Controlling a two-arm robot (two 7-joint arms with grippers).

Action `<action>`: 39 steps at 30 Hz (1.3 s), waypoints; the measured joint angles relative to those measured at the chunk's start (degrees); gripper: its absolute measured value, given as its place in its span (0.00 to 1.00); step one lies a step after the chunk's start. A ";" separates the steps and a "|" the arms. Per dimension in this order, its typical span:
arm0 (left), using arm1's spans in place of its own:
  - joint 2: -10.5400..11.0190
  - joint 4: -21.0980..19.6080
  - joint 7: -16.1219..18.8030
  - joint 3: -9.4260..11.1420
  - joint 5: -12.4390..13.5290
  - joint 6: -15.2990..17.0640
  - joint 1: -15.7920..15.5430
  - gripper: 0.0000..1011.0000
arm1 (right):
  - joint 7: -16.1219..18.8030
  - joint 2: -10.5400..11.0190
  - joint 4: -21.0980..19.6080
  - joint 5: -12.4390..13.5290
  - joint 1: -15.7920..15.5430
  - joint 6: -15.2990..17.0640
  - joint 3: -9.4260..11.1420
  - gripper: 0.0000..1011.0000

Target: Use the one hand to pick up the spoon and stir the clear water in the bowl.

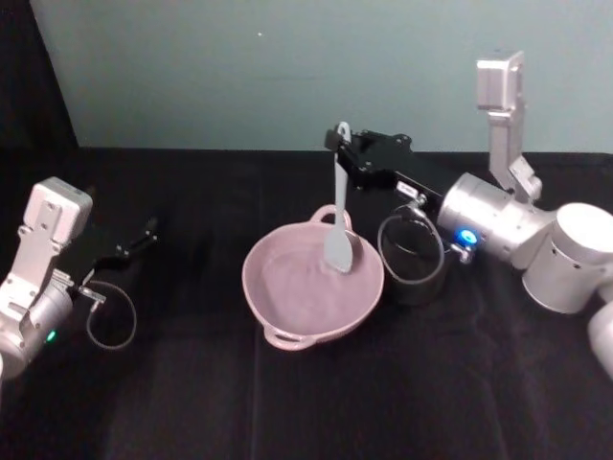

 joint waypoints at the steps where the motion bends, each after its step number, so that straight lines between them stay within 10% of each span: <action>1: 0.00 0.00 0.00 0.00 0.00 0.00 0.00 1.00 | -0.12 0.51 -0.94 0.23 -0.80 0.19 0.22 0.11; 20: 0.00 0.00 0.00 0.00 0.00 0.00 0.00 1.00 | -0.16 1.52 -7.03 2.20 -5.94 0.30 -0.38 0.11; 39: 0.00 0.00 0.00 0.00 0.00 0.00 0.00 1.00 | 3.43 -7.66 8.86 2.23 4.68 -1.65 -4.11 0.11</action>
